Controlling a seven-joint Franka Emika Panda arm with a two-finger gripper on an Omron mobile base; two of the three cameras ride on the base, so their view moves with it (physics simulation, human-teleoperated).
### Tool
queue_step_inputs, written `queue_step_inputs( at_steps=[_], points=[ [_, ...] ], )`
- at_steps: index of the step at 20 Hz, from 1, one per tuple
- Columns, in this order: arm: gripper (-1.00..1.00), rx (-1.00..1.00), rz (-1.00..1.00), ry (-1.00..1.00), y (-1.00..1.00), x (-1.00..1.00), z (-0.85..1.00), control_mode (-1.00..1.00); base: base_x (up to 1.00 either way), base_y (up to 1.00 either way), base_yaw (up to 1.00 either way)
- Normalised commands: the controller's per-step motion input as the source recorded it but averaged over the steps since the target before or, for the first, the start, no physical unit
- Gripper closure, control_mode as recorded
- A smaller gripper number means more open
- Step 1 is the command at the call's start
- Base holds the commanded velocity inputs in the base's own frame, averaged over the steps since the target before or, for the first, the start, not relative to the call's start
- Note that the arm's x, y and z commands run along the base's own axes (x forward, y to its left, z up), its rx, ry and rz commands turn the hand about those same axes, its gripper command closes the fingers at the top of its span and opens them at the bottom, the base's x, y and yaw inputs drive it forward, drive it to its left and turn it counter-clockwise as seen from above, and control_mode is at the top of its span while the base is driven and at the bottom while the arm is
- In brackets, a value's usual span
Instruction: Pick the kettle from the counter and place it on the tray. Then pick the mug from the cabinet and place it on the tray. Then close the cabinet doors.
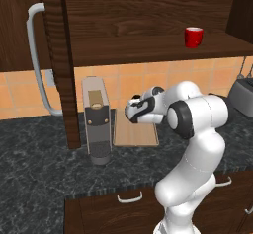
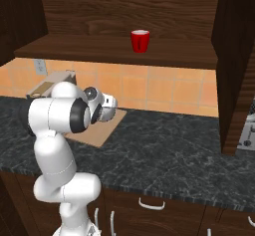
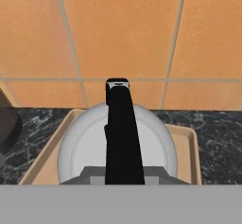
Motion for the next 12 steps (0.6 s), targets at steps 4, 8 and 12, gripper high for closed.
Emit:
queue_step_inputs(
  at_steps=[4, 8, 12],
  points=[
    [1.00, 0.00, 0.01, 0.00, 0.00, 0.02, -0.30, -1.00, 0.00, 0.00, 0.00],
    [1.00, 0.00, 0.01, 0.00, 0.00, 0.00, -0.33, -1.00, 0.00, 0.00, 0.00],
    [-1.00, 0.00, 0.01, 0.00, 0.00, -0.06, -0.13, -1.00, 0.00, 0.00, 0.00]
  ],
)
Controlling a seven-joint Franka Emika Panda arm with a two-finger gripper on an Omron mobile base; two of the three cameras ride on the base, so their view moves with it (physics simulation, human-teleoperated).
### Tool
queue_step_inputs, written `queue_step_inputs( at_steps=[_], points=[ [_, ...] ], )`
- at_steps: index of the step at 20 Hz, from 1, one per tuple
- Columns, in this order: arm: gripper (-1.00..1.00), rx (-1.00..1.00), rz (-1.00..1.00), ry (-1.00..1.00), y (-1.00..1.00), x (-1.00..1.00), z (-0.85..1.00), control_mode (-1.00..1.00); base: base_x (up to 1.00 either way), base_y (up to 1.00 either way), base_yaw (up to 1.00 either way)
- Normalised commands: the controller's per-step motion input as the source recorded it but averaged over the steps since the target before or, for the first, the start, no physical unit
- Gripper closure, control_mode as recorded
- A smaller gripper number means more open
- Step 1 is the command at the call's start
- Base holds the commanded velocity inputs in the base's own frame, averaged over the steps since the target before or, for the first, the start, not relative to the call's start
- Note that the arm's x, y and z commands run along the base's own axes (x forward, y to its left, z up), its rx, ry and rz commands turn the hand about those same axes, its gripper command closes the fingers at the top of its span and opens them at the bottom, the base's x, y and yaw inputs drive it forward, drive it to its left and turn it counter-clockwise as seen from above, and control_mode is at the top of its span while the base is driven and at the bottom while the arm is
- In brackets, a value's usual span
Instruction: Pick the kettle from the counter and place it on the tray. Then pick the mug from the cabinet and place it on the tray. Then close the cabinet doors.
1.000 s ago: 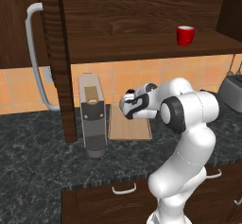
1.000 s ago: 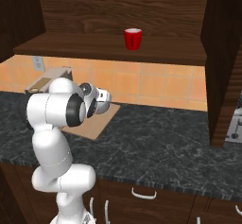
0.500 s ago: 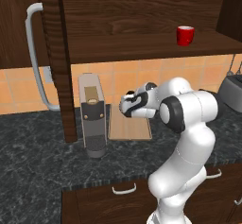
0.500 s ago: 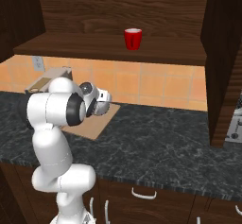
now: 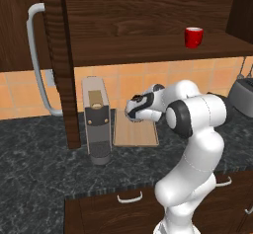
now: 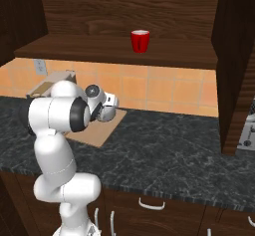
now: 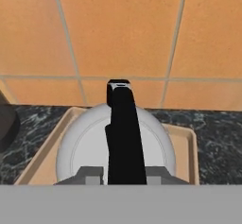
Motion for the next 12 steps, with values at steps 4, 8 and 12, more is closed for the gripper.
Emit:
queue_step_inputs(
  at_steps=[4, 8, 12],
  points=[
    [-1.00, 0.00, 0.00, -0.01, -0.03, 0.00, 0.05, -1.00, 0.00, 0.00, 0.00],
    [-1.00, 0.00, 0.00, -0.05, -0.01, 0.00, 0.15, -1.00, 0.00, 0.00, 0.00],
    [-1.00, 0.00, 0.00, -0.08, -0.04, -0.17, 0.18, -1.00, 0.00, 0.00, 0.00]
  ],
)
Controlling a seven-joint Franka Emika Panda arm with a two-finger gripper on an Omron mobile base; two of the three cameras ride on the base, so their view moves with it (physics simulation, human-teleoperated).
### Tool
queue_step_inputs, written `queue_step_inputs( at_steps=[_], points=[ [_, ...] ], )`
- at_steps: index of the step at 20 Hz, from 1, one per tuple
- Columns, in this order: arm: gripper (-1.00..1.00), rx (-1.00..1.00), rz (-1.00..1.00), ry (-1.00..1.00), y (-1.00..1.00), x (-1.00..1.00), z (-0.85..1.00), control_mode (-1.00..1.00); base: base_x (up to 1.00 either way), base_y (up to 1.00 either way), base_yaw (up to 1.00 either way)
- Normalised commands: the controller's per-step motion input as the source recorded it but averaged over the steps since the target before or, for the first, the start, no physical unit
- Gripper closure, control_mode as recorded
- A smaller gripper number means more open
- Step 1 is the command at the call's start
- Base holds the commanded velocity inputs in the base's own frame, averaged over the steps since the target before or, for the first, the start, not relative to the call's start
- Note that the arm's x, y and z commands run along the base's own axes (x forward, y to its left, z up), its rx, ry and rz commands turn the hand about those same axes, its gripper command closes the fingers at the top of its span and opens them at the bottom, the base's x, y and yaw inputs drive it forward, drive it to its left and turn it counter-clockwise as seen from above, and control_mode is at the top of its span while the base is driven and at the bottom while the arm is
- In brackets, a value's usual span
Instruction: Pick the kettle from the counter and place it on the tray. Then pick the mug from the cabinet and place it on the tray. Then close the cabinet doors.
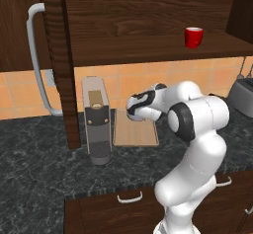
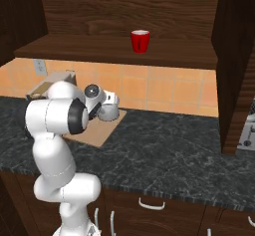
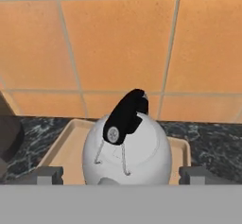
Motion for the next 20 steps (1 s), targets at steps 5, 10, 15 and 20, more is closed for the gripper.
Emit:
queue_step_inputs(
  at_steps=[5, 10, 15, 20],
  points=[
    [-1.00, 0.00, -0.02, -0.04, -0.16, -0.60, 0.26, -1.00, 0.00, 0.00, 0.00],
    [-1.00, 0.00, -0.09, 0.00, -0.28, -0.59, 0.45, -1.00, 0.00, 0.00, 0.00],
    [-1.00, -0.01, -0.02, 0.00, -0.31, -0.42, 0.80, -1.00, 0.00, 0.00, 0.00],
    [-1.00, 0.00, 0.00, 0.03, -0.35, -0.31, 0.89, -1.00, 0.00, 0.00, 0.00]
  ],
)
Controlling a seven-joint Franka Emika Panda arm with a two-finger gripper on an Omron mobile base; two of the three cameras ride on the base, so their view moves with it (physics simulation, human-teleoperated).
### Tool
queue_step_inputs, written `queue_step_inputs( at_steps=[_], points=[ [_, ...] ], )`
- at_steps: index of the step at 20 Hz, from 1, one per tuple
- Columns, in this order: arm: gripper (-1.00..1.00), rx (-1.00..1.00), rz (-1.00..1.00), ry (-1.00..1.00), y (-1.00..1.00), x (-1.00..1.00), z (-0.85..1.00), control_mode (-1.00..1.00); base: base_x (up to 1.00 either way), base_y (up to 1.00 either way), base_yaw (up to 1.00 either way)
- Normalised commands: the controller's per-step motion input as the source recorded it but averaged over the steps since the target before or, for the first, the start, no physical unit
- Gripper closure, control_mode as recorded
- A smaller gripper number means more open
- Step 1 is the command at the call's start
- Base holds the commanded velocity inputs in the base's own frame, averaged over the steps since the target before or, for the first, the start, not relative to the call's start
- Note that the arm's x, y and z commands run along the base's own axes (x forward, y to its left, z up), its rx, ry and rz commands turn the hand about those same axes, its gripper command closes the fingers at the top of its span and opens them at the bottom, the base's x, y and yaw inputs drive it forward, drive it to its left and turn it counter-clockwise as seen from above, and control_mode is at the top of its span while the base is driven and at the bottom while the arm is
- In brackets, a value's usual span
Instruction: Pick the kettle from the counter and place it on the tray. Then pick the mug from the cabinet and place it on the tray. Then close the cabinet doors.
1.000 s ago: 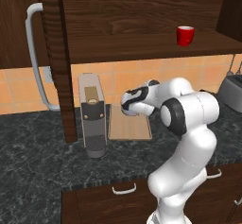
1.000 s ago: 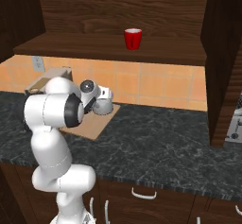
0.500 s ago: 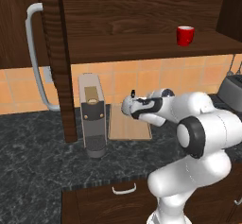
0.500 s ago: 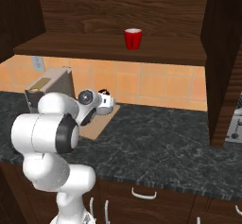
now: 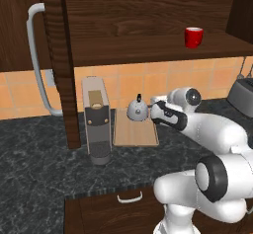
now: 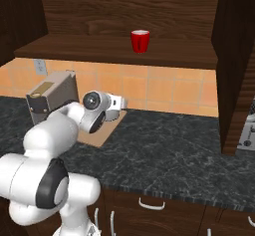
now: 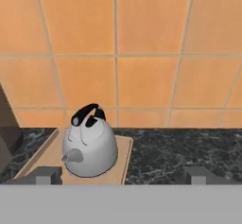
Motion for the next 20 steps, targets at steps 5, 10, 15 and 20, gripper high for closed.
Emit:
queue_step_inputs(
  at_steps=[5, 10, 15, 20],
  points=[
    [-1.00, 0.00, -0.01, 0.18, -0.37, -0.33, 0.95, -1.00, 0.00, 0.00, 0.00],
    [-1.00, 0.00, -0.03, 0.18, -0.38, -0.30, 0.87, -1.00, 0.00, 0.00, 0.00],
    [-1.00, 0.00, 0.00, -0.03, -0.43, -0.37, 0.76, -1.00, 0.00, 0.00, 0.00],
    [-1.00, 0.00, 0.00, -0.20, -0.43, -0.41, 0.60, -1.00, 0.00, 0.00, 0.00]
  ],
)
